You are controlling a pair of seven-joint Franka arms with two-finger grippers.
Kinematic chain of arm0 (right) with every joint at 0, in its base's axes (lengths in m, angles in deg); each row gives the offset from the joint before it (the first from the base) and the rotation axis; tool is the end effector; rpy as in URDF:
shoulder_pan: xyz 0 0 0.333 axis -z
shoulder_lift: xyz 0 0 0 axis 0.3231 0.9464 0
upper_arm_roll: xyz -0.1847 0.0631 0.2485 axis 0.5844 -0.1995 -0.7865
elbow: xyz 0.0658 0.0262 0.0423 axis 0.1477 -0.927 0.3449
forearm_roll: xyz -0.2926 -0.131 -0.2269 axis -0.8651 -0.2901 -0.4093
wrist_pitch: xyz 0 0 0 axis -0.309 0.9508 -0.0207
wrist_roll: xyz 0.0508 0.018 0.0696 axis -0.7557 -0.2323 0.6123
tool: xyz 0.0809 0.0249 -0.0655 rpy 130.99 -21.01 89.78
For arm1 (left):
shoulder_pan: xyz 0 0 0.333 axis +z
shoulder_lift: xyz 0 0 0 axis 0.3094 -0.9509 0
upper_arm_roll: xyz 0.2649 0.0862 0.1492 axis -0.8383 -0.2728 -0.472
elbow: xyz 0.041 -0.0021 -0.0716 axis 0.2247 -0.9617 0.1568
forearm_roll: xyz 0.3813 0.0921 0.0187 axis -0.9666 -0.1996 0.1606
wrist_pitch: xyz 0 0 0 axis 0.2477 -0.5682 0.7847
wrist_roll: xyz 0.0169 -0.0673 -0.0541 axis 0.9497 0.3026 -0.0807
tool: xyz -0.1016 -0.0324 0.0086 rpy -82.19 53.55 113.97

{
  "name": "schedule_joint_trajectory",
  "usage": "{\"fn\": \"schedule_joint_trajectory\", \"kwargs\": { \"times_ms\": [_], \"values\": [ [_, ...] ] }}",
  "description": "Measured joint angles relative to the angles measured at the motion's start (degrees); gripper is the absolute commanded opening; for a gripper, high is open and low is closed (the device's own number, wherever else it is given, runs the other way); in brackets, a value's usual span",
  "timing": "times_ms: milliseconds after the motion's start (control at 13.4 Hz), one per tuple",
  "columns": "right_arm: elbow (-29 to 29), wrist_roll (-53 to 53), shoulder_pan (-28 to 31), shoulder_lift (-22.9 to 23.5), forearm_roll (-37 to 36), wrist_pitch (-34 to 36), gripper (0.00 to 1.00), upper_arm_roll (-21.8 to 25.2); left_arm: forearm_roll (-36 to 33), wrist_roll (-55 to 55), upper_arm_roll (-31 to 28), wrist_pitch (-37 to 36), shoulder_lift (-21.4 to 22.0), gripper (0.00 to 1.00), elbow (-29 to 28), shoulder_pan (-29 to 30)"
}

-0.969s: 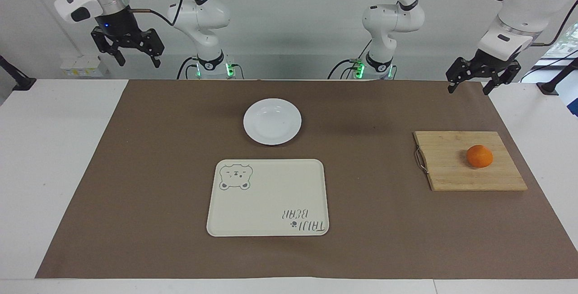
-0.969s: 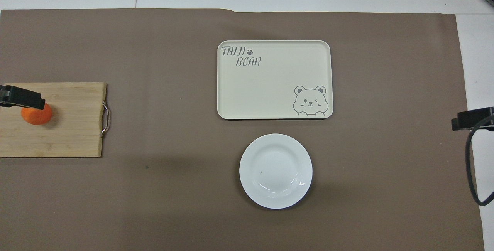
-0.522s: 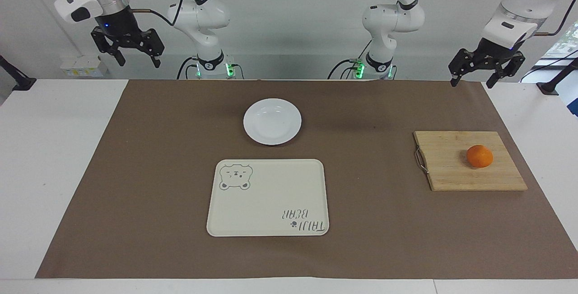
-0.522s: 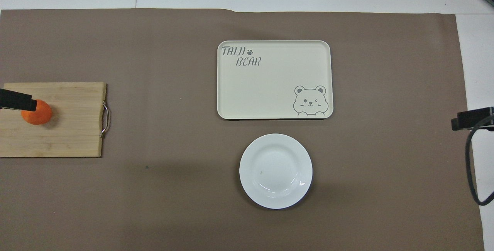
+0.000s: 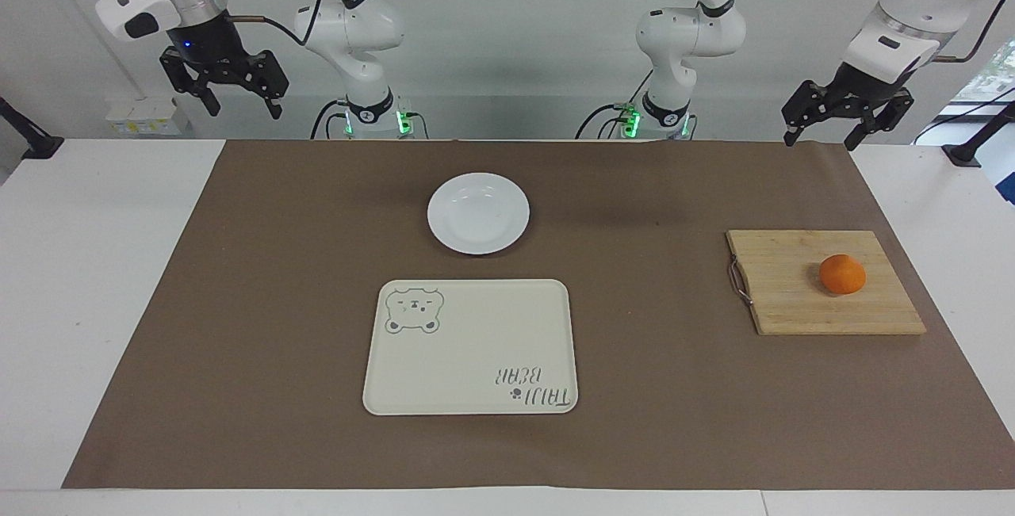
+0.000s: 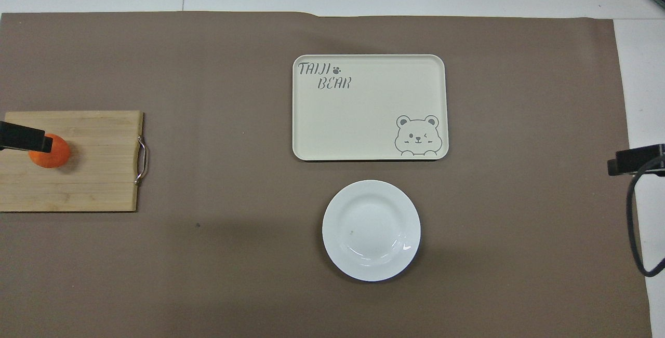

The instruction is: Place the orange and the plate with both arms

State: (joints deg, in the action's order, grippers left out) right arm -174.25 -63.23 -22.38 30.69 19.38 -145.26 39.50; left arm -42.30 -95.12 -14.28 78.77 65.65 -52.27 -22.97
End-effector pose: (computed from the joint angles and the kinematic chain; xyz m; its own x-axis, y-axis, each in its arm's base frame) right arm 0.5005 -0.0246 0.6707 0.9977 -0.0669 -0.0124 -0.0667 -0.9977 0.0143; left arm 0.5271 -0.0094 0.6534 0.9903 -0.1390 0.0020 -0.1390 -0.9899 0.0259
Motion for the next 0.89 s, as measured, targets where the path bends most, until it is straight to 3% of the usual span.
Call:
{"fn": "schedule_joint_trajectory", "kwargs": {
  "times_ms": [894],
  "values": [
    [-0.09, 0.00, 0.07, 0.00, 0.00, 0.00, 1.00, 0.01, -0.01, 0.16, -0.30, -1.54, 0.18, 1.00, -0.15, 0.02]
  ]
}}
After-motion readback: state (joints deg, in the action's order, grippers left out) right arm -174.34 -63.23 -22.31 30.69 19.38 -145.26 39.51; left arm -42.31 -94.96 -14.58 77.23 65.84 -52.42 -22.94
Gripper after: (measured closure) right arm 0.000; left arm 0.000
